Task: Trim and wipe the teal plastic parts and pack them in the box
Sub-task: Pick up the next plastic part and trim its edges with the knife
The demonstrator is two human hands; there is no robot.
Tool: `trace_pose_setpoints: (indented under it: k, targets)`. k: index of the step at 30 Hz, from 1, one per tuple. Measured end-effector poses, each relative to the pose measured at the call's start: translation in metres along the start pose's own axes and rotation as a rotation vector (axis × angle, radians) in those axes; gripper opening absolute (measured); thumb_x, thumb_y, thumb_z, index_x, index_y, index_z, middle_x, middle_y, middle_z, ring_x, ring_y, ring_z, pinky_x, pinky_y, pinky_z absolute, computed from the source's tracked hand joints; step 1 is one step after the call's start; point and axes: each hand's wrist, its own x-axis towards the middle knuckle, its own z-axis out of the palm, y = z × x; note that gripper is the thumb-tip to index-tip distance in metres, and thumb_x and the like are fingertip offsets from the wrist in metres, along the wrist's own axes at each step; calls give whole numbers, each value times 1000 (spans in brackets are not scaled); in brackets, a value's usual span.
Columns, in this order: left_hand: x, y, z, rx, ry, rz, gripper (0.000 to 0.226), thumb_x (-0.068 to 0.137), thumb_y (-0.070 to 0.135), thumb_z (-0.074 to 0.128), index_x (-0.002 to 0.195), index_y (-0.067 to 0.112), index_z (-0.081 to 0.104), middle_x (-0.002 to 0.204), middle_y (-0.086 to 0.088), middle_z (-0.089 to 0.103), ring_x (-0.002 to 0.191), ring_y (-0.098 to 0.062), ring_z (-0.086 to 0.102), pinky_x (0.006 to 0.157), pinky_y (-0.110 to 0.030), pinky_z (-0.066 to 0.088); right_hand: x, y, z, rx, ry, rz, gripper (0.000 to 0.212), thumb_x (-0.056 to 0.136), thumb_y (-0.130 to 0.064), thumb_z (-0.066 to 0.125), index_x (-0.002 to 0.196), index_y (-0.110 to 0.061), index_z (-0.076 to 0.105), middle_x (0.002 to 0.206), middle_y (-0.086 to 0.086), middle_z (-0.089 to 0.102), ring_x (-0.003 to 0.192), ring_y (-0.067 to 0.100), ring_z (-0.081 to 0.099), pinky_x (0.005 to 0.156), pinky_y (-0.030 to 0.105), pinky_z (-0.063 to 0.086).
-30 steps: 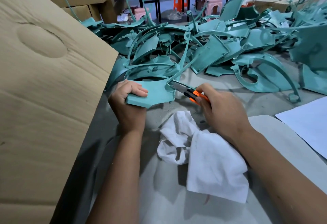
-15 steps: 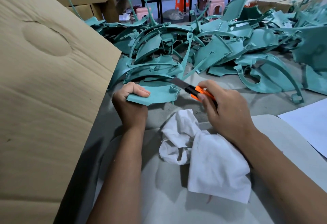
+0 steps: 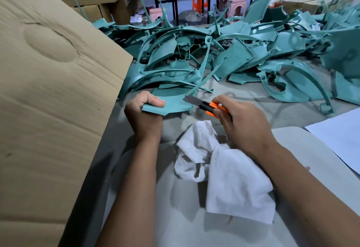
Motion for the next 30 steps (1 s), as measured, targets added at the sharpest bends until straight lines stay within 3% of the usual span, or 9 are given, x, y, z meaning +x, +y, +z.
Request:
trace_pose_setpoints:
  k: [9,12,17,21,25,28,30]
  targets:
    - [-1,7,1,81,39,-106,44,60,-12,39,52,23,63,61,-1,66,69,-24,64,66,-22,46,0,-9,-1,-12,48,-22,14,107,-36,51,113,-27,60,77,-5,66,66,24,59,57,36,45]
    - [-1,10,2,92,63,-140,37,58,-7,39,53,19,65,59,-3,66,65,-17,60,64,-19,44,0,-9,-3,2,42,-31,14,106,-34,53,114,-26,62,78,-5,67,67,24,60,59,38,47]
    - [-1,11,6,108,98,-162,39,60,-10,41,54,17,67,53,10,60,56,-2,54,60,-13,40,-2,-17,-5,84,68,-64,23,105,-36,50,115,-23,65,79,-6,67,66,24,59,59,42,48]
    - [-7,18,10,111,174,-187,43,59,-6,37,54,24,67,56,8,65,60,-5,60,61,-16,42,-3,-25,-1,93,96,-46,25,105,-37,47,115,-21,65,79,-7,65,65,23,58,56,39,44]
    - [-17,30,25,92,276,-295,26,59,7,36,53,25,54,52,10,55,56,-15,52,55,-20,36,-3,-30,2,116,150,-49,18,106,-30,52,113,-18,64,74,-8,62,59,19,54,53,35,38]
    - [-25,32,34,100,142,-272,12,60,10,41,59,19,49,52,11,50,51,-6,50,51,-22,34,-2,-28,3,144,177,-13,14,107,-24,55,114,-16,64,71,-7,60,57,21,54,52,39,43]
    - [-28,29,35,153,-44,-163,9,68,10,52,71,15,58,62,6,62,60,-5,59,57,-25,45,-1,-24,2,155,205,23,15,107,-23,55,115,-15,64,71,-4,63,60,23,57,55,42,47]
